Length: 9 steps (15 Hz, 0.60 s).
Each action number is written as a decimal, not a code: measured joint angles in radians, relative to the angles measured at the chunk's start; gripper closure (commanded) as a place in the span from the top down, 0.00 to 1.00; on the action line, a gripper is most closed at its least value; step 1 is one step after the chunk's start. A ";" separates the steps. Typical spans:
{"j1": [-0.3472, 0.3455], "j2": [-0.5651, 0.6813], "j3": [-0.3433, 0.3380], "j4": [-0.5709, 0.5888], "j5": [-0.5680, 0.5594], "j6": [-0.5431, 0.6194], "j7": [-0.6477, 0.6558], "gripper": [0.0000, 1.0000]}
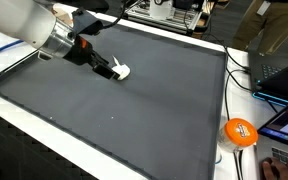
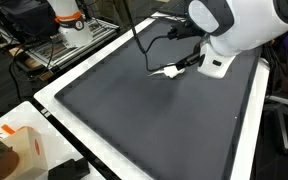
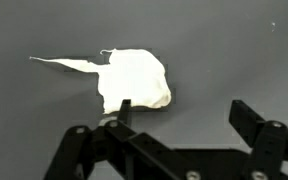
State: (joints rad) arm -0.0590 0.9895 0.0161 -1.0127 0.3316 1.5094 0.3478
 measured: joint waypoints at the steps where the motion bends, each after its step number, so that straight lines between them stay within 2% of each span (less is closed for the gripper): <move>1: 0.000 -0.004 0.000 -0.004 0.000 0.001 0.000 1.00; 6: 0.007 -0.006 0.000 0.001 -0.003 0.001 0.000 1.00; 9: 0.040 -0.003 -0.003 0.036 -0.057 -0.020 0.004 1.00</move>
State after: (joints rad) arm -0.0186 0.9863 0.0134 -0.9772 0.2745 1.4893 0.3520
